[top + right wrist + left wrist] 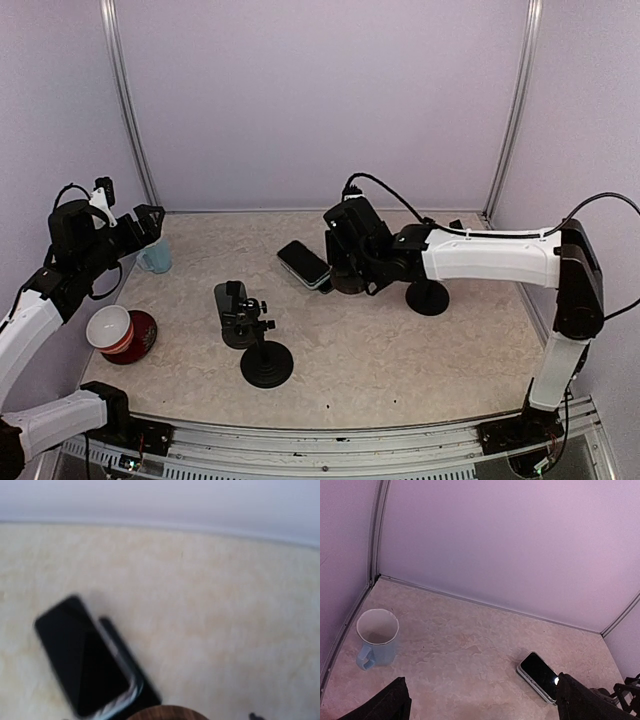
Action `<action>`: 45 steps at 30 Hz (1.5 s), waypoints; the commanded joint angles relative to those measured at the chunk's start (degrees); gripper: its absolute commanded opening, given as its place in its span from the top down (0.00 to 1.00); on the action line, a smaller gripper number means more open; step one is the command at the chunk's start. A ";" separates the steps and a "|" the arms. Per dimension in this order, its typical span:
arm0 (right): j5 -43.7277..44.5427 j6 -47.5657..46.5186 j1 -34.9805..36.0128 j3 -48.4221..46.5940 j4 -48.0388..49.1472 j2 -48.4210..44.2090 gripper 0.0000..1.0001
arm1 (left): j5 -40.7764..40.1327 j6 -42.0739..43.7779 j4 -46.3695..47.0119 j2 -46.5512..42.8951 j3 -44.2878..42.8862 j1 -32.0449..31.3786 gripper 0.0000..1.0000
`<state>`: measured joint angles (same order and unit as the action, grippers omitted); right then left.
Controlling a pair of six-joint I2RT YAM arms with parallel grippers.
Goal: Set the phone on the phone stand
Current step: Place the phone stand at the corner of the board.
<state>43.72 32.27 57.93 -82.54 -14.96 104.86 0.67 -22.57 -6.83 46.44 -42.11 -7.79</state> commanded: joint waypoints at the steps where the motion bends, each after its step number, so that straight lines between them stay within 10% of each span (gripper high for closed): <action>1: -8.46 -9.65 -5.90 -1.62 8.00 -1.73 0.43 | 0.47 -0.11 2.04 -0.61 0.62 0.52 0.01; 22: -25.53 -24.17 -24.50 -35.65 6.70 24.15 0.42 | 1.83 -0.61 2.47 1.11 0.97 0.43 0.01; 45: -31.40 -23.17 -29.95 -40.59 8.45 34.42 0.41 | 1.64 -0.52 2.36 2.34 0.97 -0.30 0.01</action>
<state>13.56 8.58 29.50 -120.55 -8.32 138.12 2.17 -22.98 -5.56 48.42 -41.69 -7.90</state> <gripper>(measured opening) 0.687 0.989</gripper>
